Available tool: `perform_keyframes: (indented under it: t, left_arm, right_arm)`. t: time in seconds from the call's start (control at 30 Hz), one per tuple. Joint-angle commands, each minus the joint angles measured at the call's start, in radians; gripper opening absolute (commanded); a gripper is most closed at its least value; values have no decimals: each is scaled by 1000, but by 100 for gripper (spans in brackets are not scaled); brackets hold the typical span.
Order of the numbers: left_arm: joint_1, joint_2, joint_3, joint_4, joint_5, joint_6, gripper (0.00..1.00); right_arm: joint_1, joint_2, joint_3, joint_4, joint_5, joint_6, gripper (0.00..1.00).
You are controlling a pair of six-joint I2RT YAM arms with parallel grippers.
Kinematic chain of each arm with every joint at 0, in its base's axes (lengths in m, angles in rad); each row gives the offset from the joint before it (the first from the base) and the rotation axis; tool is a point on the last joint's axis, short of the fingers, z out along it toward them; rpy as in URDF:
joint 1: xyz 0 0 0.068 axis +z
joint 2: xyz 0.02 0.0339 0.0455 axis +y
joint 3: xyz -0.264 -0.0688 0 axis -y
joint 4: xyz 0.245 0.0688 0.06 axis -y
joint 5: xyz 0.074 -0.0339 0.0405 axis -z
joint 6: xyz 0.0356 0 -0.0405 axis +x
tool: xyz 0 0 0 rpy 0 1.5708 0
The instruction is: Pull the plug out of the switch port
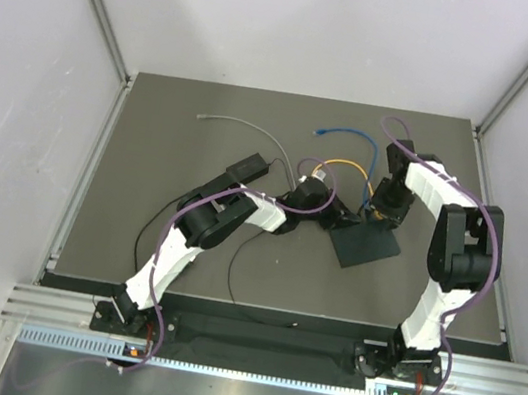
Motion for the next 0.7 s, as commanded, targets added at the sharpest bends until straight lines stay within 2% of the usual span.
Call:
perform_keyframes:
  t: [0.0,0.4,0.67]
  left_arm:
    - [5,-37,-10,29,-43,-14,0]
    - [-1,-37,-10,29,-23,-13,0]
    - [2,-26,1,38,-25,-60,0]
  right_arm:
    - [5,22,21,-4,24,10,49]
    - [23,77,63,-2,73,-22,52]
    - [62,71,-20,33,108,-24,51]
